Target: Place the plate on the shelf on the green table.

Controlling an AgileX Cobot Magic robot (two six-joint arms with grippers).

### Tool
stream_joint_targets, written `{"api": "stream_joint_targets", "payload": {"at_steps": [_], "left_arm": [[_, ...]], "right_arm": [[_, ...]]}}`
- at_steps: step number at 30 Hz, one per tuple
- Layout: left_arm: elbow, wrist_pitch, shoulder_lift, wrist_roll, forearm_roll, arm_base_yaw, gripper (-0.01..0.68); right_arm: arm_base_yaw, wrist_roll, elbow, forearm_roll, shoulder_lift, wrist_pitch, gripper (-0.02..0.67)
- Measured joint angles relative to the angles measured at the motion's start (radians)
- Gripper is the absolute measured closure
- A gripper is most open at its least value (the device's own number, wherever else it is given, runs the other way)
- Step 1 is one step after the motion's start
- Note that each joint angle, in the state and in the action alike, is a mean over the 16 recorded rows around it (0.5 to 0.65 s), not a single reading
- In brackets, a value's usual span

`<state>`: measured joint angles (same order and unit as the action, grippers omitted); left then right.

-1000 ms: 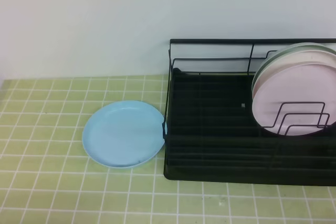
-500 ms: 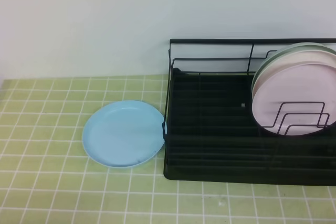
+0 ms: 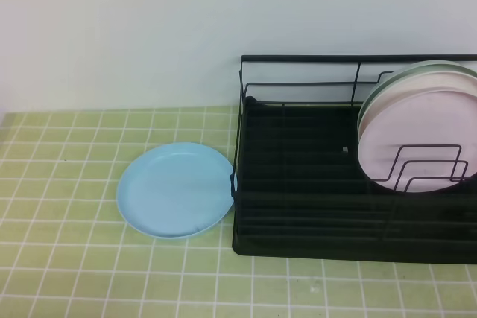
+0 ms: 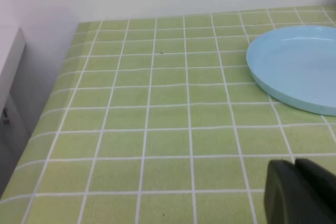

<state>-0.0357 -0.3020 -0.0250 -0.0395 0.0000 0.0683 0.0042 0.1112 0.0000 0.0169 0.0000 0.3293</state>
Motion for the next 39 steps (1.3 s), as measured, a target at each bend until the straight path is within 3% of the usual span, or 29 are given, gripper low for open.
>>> {"api": "stream_joint_targets", "payload": {"at_steps": [39], "left_arm": [[0.0,0.047,0.0,0.002,0.015,0.0,0.673]], "right_arm": [[0.0,0.0,0.0,0.0,0.0,-0.018,0.652]]}}
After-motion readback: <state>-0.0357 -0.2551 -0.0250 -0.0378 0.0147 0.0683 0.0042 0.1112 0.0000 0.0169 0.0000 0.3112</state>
